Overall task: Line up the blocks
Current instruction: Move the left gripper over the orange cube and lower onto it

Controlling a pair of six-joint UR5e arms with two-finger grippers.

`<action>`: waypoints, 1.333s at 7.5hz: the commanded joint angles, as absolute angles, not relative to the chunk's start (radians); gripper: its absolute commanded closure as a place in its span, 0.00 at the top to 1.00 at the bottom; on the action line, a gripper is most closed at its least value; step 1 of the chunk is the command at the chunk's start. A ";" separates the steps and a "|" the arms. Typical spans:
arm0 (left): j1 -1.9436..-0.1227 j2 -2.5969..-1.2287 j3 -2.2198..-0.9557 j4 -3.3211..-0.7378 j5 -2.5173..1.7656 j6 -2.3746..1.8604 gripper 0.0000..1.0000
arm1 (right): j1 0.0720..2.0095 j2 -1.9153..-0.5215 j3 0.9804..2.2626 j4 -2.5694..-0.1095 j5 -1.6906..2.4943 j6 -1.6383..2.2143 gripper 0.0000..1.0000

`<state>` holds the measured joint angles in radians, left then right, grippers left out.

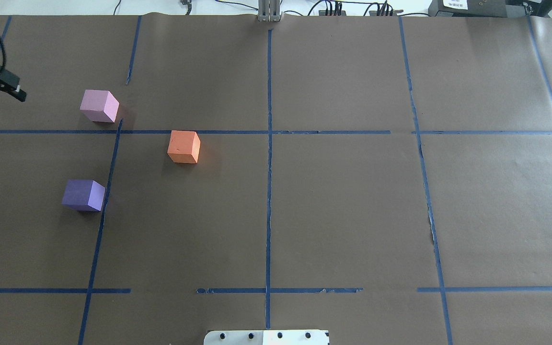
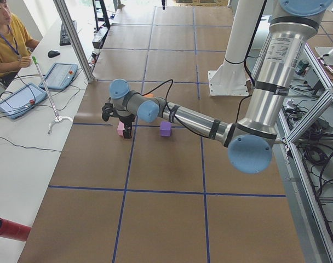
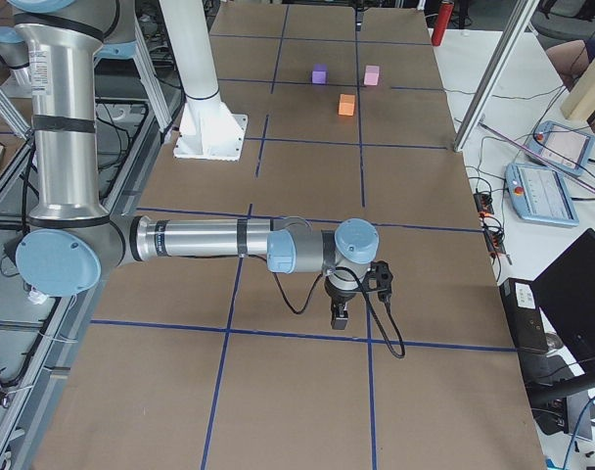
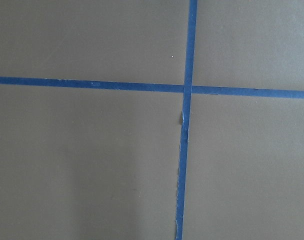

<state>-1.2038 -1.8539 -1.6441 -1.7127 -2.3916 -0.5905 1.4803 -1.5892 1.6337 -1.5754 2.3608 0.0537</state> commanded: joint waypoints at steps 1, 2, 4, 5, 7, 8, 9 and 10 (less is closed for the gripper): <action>-1.070 -1.960 -1.655 -1.791 -2.388 -0.724 0.99 | 1.480 -1.589 1.634 -1.574 2.361 0.054 1.00; -1.021 -2.001 -1.657 -1.810 -2.384 -0.862 0.99 | 1.480 -1.589 1.634 -1.574 2.361 0.055 1.00; -0.964 -2.023 -1.655 -1.932 -2.356 -0.980 0.99 | 1.480 -1.589 1.634 -1.574 2.361 0.054 1.00; -0.910 -2.025 -1.666 -2.022 -2.229 -1.065 0.99 | 1.480 -1.589 1.634 -1.574 2.361 0.054 1.00; -0.842 -2.019 -1.660 -2.057 -2.146 -1.117 0.99 | 1.480 -1.589 1.634 -1.574 2.361 0.054 1.00; -0.841 -2.014 -1.661 -2.056 -2.140 -1.114 0.99 | 1.480 -1.589 1.634 -1.574 2.362 0.054 1.00; -0.797 -2.022 -1.673 -2.051 -2.023 -1.117 0.99 | 1.480 -1.589 1.634 -1.574 2.361 0.054 1.00; -0.746 -2.023 -1.660 -2.018 -1.940 -1.111 0.99 | 1.480 -1.589 1.634 -1.574 2.361 0.054 1.00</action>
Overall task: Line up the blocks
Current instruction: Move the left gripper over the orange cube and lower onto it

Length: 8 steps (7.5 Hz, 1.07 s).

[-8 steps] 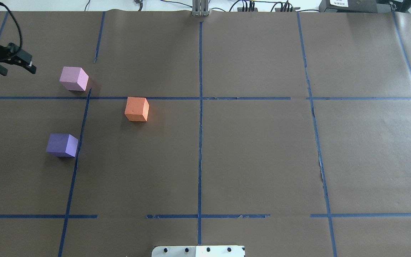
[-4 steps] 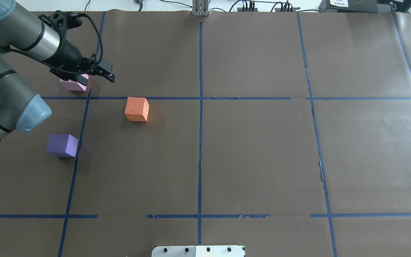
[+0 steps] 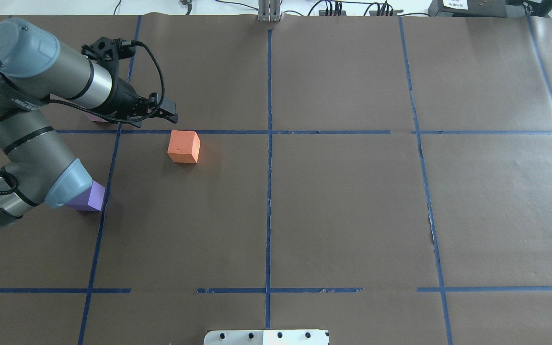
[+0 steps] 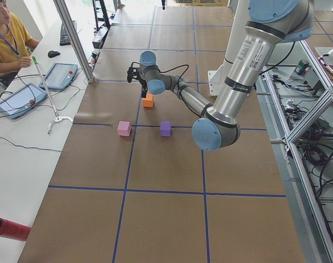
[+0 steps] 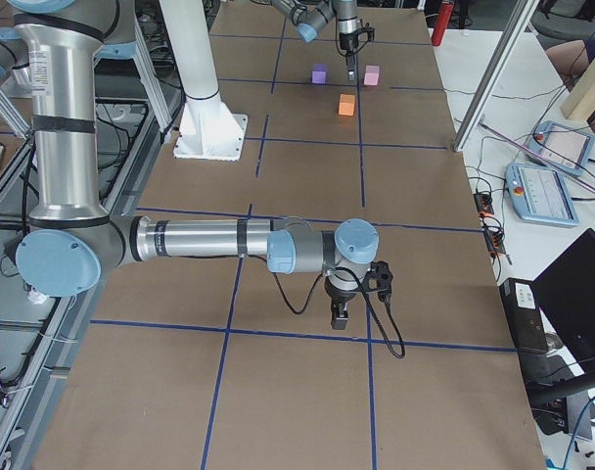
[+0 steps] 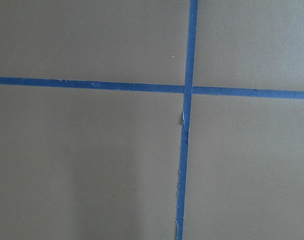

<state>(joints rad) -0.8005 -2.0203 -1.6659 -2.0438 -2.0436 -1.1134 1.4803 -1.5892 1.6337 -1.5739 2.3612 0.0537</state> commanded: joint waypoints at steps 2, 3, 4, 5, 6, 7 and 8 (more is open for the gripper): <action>-0.674 -2.065 -1.649 -1.936 -1.933 -1.103 0.99 | 1.480 -1.589 1.634 -1.574 2.361 0.054 1.00; -0.667 -2.084 -1.658 -1.907 -1.931 -1.083 0.99 | 1.480 -1.589 1.634 -1.575 2.361 0.054 1.00; -0.667 -2.097 -1.664 -1.861 -1.931 -1.039 0.99 | 1.480 -1.589 1.634 -1.575 2.361 0.054 1.00; -0.669 -2.103 -1.661 -1.824 -1.931 -0.976 0.99 | 1.480 -1.589 1.634 -1.575 2.361 0.054 1.00; -0.669 -2.109 -1.655 -1.792 -1.931 -0.910 1.00 | 1.480 -1.589 1.634 -1.575 2.361 0.054 1.00; -0.678 -2.109 -1.655 -1.790 -1.933 -0.885 1.00 | 1.480 -1.589 1.634 -1.574 2.361 0.054 1.00; -0.695 -2.108 -1.654 -1.793 -1.936 -0.885 1.00 | 1.480 -1.589 1.634 -1.574 2.361 0.054 1.00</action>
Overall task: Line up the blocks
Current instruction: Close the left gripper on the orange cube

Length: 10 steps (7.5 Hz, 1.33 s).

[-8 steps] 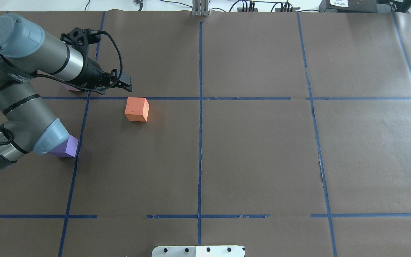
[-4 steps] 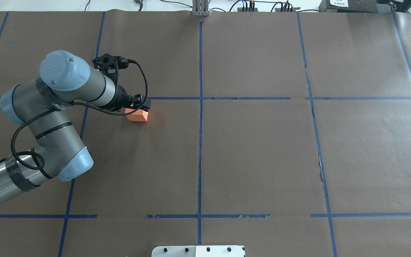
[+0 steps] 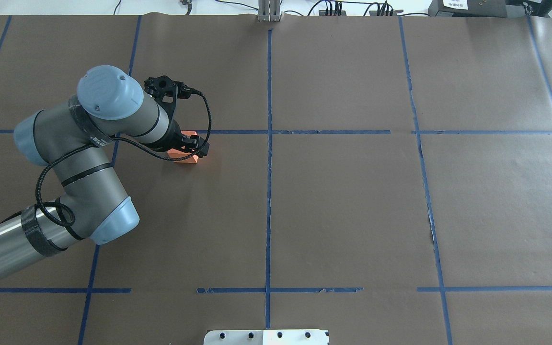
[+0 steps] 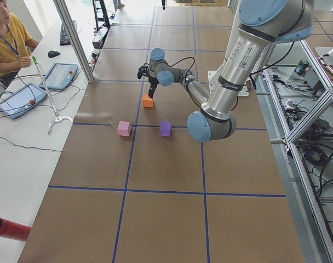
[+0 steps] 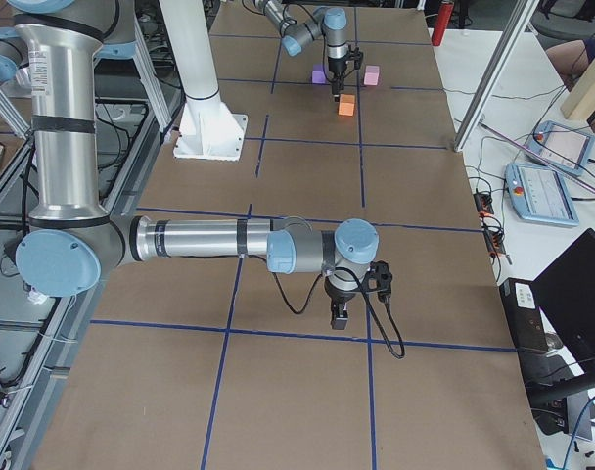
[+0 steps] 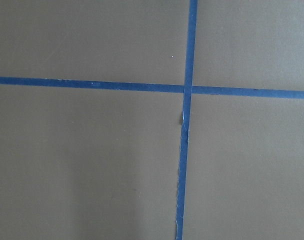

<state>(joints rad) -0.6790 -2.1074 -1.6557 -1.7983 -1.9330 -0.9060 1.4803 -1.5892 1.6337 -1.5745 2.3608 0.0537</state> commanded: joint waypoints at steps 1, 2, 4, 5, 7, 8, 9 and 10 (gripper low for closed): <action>-0.699 -2.108 -1.649 -1.798 -1.936 -0.888 1.00 | 1.480 -1.589 1.634 -1.574 2.361 0.054 1.00; -0.703 -2.109 -1.637 -1.798 -1.942 -0.894 1.00 | 1.480 -1.589 1.634 -1.575 2.361 0.054 1.00; -0.701 -2.140 -1.580 -1.793 -1.944 -0.899 0.99 | 1.480 -1.589 1.634 -1.574 2.361 0.054 1.00; -0.701 -2.147 -1.568 -1.793 -1.944 -0.903 0.99 | 1.480 -1.589 1.634 -1.575 2.361 0.054 1.00; -0.701 -2.170 -1.517 -1.798 -1.944 -0.904 0.99 | 1.480 -1.589 1.634 -1.574 2.361 0.054 1.00; -0.701 -2.175 -1.493 -1.802 -1.944 -0.904 0.99 | 1.480 -1.589 1.634 -1.574 2.361 0.054 1.00; -0.696 -2.183 -1.476 -1.804 -1.944 -0.904 0.99 | 1.480 -1.589 1.634 -1.574 2.361 0.054 1.00; -0.689 -2.186 -1.456 -1.805 -1.944 -0.902 0.99 | 1.480 -1.589 1.634 -1.574 2.361 0.054 1.00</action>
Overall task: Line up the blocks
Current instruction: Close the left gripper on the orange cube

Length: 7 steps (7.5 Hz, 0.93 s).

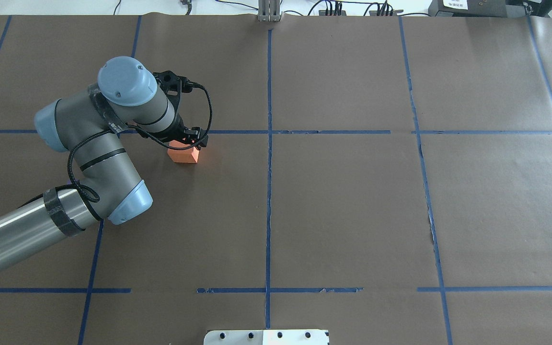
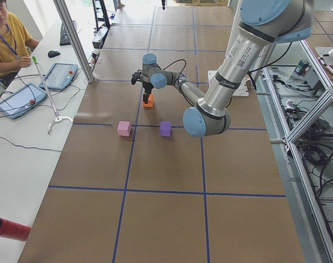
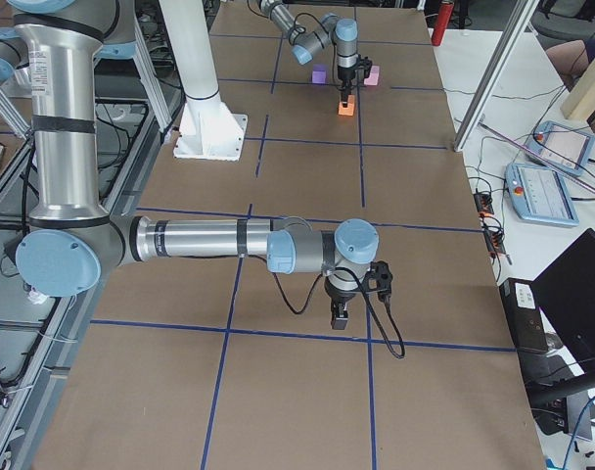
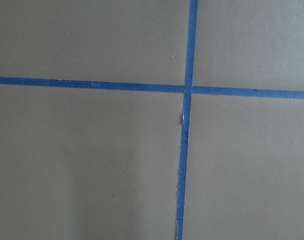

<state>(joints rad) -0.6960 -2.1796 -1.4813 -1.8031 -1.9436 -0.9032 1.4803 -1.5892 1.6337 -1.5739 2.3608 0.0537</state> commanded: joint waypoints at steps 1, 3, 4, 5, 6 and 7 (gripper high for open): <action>-0.687 -2.187 -1.450 -1.805 -1.944 -0.902 0.99 | 1.480 -1.589 1.634 -1.574 2.361 0.054 1.00; -0.687 -2.192 -1.448 -1.805 -1.944 -0.904 0.83 | 1.480 -1.589 1.634 -1.574 2.361 0.054 1.00; -0.684 -2.192 -1.444 -1.807 -1.944 -0.905 0.68 | 1.480 -1.589 1.634 -1.574 2.361 0.054 1.00; -0.684 -2.192 -1.445 -1.809 -1.945 -0.904 0.43 | 1.480 -1.589 1.634 -1.574 2.361 0.054 1.00; -0.686 -2.191 -1.447 -1.807 -1.944 -0.900 0.30 | 1.480 -1.589 1.634 -1.574 2.361 0.054 1.00; -0.698 -2.189 -1.463 -1.806 -1.947 -0.899 0.28 | 1.480 -1.589 1.634 -1.574 2.361 0.054 1.00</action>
<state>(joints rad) -0.6881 -2.1904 -1.4498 -1.8068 -1.9445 -0.9012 1.4803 -1.5892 1.6337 -1.5738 2.3608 0.0537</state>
